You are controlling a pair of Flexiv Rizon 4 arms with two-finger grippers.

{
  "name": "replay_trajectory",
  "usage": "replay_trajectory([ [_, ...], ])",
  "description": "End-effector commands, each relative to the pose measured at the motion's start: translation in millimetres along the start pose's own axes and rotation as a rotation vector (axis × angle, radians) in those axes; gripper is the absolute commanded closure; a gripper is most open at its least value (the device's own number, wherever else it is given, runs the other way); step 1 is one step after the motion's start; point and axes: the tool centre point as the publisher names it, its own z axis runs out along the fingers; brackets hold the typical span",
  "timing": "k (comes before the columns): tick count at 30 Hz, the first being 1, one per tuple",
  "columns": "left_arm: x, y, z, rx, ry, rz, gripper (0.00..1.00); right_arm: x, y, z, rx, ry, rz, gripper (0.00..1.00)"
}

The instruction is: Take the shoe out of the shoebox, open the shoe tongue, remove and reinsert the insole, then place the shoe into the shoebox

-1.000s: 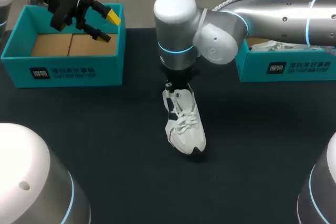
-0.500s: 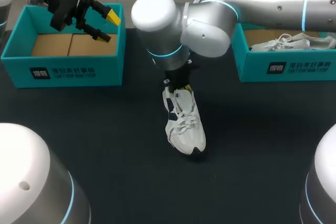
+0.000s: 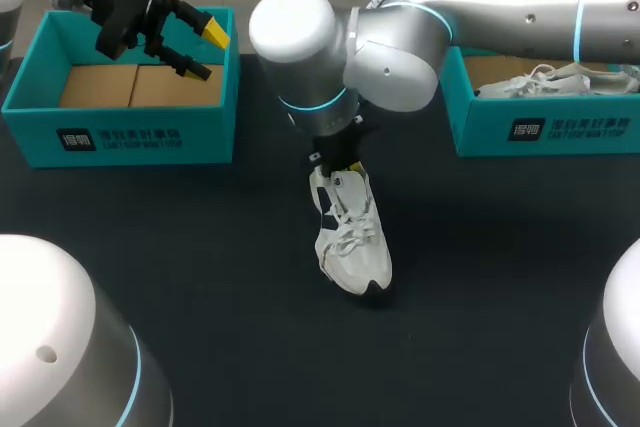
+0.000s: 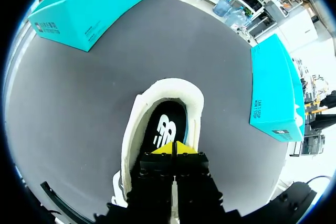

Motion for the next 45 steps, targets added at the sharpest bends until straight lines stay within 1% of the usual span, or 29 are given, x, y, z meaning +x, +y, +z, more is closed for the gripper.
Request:
replay_trajectory([
  [1,0.2,0,-1,0.002,0.002,0.001,0.0,1.4,2.9,9,0.006,-0.001,0.0,1.0],
  [10,0.2,0,-1,0.002,0.002,0.001,0.0,-1.0,5.9,17,0.026,-0.016,0.0,1.0],
  [22,0.2,0,-1,0.002,0.002,0.001,0.0,-5.2,4.6,26,0.043,-0.013,0.012,1.0],
  [36,0.2,0,-1,0.002,0.002,0.001,0.0,-0.3,1.6,41,0.069,0.021,0.016,1.0],
  [45,0.2,0,-1,0.002,0.002,0.001,0.0,3.1,3.5,47,0.073,0.069,0.017,1.0],
])
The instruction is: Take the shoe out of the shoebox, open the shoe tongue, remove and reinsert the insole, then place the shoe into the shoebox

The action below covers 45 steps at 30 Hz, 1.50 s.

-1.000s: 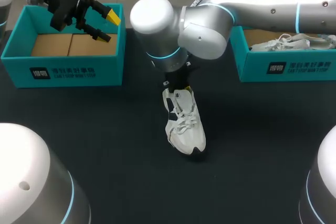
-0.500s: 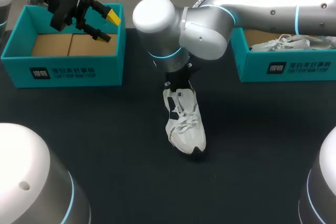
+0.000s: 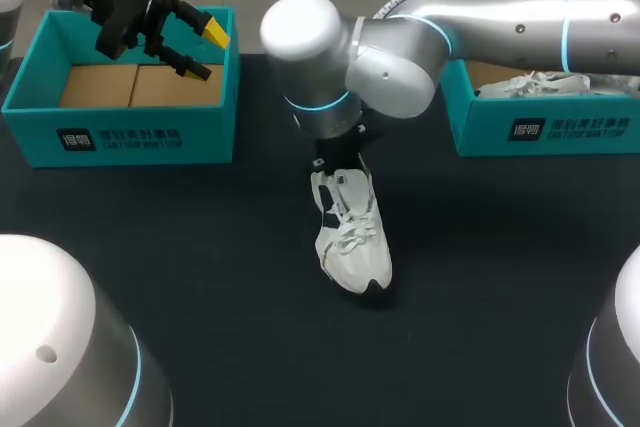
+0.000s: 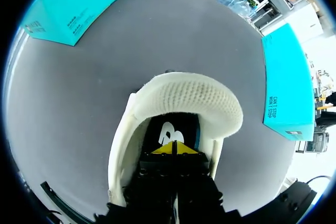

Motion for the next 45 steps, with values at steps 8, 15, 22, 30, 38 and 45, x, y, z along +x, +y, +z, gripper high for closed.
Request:
replay_trajectory([
  [8,0.2,0,-1,0.002,0.002,0.001,0.0,3.4,4.3,13,0.0,0.071,-0.008,1.0],
  [15,0.2,0,-1,0.002,0.002,0.001,0.0,7.1,5.7,16,0.003,0.09,-0.022,1.0],
  [22,0.2,0,-1,0.002,0.002,0.001,0.0,12.3,5.7,20,0.003,0.118,-0.043,1.0],
  [30,0.2,0,-1,0.002,0.002,0.001,0.0,14.5,5.9,14,-0.002,0.11,-0.058,1.0],
  [38,0.2,0,-1,0.002,0.002,0.001,0.0,-2.8,0.6,-11,0.01,0.02,-0.024,1.0],
  [45,0.2,0,-1,0.002,0.002,0.001,0.0,-10.4,-5.2,-28,0.005,-0.015,-0.016,1.0],
])
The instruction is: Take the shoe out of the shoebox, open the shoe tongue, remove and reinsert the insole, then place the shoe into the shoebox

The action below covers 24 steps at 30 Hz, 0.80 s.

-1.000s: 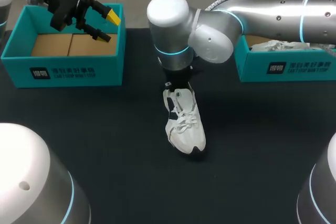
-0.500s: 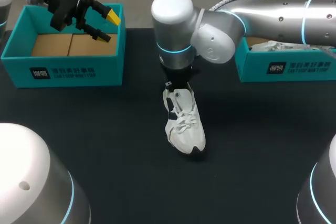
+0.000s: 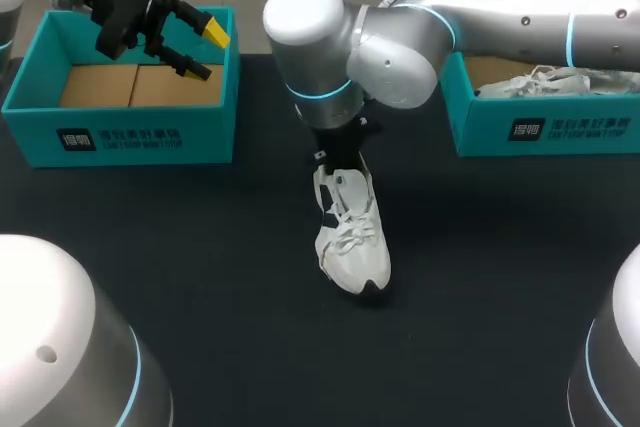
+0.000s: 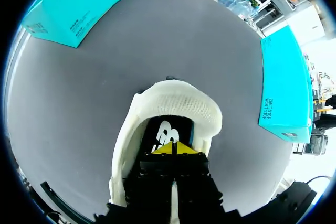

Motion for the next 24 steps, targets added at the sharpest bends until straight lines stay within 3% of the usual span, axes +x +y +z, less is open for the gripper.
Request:
replay_trajectory([
  [1,0.2,0,-1,0.002,0.002,0.001,0.0,-3.8,-8.2,-12,-0.007,-0.014,0.006,1.0],
  [11,0.2,0,-1,0.002,0.002,0.001,0.0,-7.5,-23.7,1,0.034,0.002,0.05,1.0],
  [24,0.2,0,-1,0.002,0.002,0.001,0.0,3.1,-23.2,23,0.063,0.013,0.05,1.0],
])
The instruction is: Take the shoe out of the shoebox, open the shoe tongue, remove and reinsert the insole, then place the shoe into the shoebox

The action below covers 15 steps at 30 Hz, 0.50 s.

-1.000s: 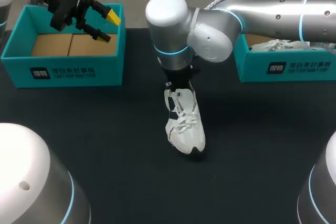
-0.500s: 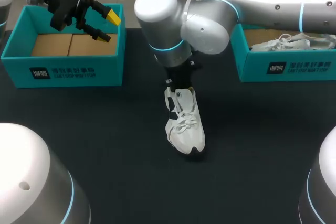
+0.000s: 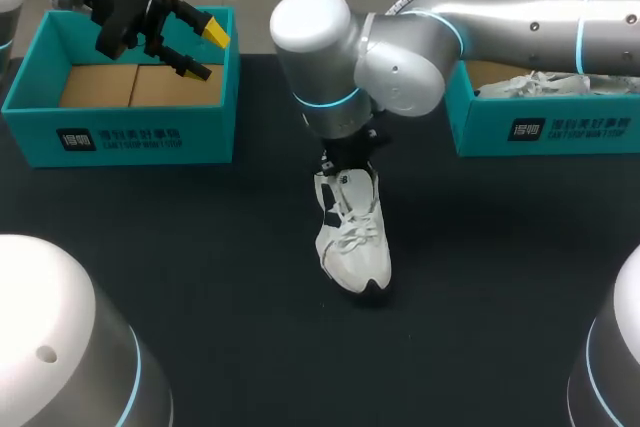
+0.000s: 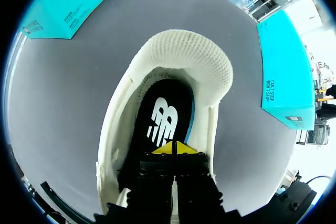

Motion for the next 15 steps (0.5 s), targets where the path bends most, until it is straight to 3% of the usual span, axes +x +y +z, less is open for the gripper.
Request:
replay_trajectory([
  [1,0.2,0,-1,0.002,0.002,0.001,0.0,5.0,4.0,12,0.014,0.006,-0.004,1.0],
  [15,0.2,0,-1,0.002,0.002,0.001,0.0,14.3,4.6,26,0.018,0.065,-0.025,1.0],
])
